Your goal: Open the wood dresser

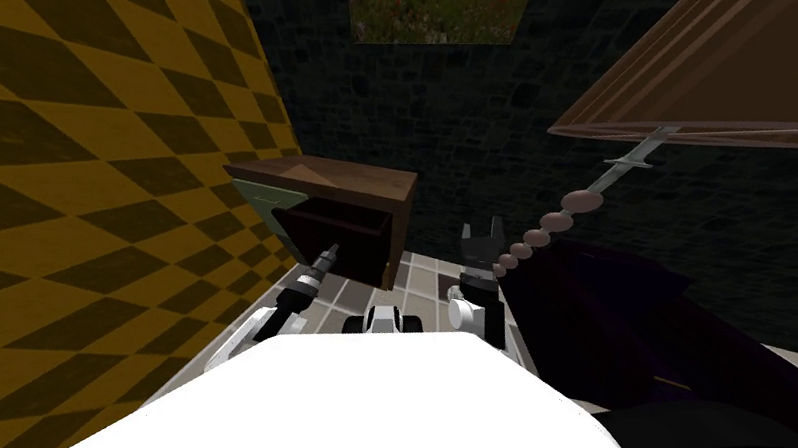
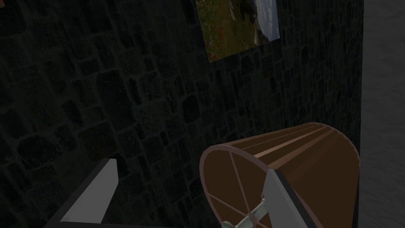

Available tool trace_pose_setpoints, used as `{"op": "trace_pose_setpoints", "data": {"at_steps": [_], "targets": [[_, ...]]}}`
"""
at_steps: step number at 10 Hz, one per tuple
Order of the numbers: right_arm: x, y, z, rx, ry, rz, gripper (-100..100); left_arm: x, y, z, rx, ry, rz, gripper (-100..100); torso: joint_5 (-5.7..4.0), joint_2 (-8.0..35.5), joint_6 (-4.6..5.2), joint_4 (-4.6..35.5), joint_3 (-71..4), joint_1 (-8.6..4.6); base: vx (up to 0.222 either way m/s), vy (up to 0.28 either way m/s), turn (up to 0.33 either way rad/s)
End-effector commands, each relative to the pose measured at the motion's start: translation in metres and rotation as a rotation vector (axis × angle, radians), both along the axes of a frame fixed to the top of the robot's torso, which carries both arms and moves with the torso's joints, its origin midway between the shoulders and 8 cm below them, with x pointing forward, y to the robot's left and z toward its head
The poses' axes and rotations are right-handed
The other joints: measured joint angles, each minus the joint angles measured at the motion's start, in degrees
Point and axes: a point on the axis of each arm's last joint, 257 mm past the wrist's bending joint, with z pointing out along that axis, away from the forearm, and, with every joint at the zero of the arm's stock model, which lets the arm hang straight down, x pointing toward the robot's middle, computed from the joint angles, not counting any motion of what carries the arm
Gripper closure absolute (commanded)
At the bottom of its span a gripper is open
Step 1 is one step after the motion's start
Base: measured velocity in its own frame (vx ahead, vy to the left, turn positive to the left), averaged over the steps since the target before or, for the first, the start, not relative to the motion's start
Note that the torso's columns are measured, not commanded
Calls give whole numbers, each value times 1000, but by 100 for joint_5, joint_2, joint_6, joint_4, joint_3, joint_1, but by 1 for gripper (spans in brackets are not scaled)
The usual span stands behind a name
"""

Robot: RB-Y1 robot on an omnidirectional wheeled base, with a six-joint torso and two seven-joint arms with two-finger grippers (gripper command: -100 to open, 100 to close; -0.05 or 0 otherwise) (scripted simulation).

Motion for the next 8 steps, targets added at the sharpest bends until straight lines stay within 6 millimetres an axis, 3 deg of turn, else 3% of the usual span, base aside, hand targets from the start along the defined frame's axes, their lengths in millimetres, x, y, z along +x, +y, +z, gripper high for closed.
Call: {"op": "trace_pose_setpoints", "data": {"at_steps": [1,8], "targets": [[0,0,0,0,0,0,0,-4,-1,3,0,5,-2,-100,-4,-32,3,-4,-18,-14,-10,5,5],[0,0,0,0,0,0,0,-27,-6,41,0,5,-10,-100,-2,-4,10,-4,-3,-16,39,3,11]]}}
